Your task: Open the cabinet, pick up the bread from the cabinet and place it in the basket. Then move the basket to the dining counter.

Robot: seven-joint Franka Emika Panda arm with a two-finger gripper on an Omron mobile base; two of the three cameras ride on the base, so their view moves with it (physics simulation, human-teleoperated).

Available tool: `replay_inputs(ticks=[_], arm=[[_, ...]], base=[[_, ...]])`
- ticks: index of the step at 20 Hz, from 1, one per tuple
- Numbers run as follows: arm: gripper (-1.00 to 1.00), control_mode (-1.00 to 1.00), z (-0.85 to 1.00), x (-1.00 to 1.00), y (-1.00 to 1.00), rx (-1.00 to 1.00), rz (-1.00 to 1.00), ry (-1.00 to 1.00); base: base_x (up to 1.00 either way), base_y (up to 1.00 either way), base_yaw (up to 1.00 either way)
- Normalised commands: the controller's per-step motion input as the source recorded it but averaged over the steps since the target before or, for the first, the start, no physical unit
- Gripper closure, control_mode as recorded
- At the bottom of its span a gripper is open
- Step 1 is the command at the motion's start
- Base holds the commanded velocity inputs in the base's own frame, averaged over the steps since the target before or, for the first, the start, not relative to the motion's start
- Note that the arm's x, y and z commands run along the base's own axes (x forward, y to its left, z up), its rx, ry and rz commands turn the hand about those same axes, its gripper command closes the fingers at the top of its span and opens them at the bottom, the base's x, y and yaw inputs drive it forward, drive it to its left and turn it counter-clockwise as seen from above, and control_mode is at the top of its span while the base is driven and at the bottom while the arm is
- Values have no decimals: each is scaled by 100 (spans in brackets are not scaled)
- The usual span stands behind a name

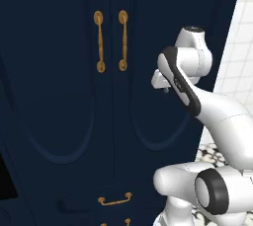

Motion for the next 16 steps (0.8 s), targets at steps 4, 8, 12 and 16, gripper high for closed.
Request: replay_inputs(ticks=[4,8,12,16], arm=[[-100,100,0,0,0,0,0,0],[-100,100,0,0,0,0,0,0],[-100,100,0,0,0,0,0,0],[-100,100,0,0,0,0,0,0]], base=[[-31,3,0],[-57,27,0],[-65,62,0],[-38,68,0]])
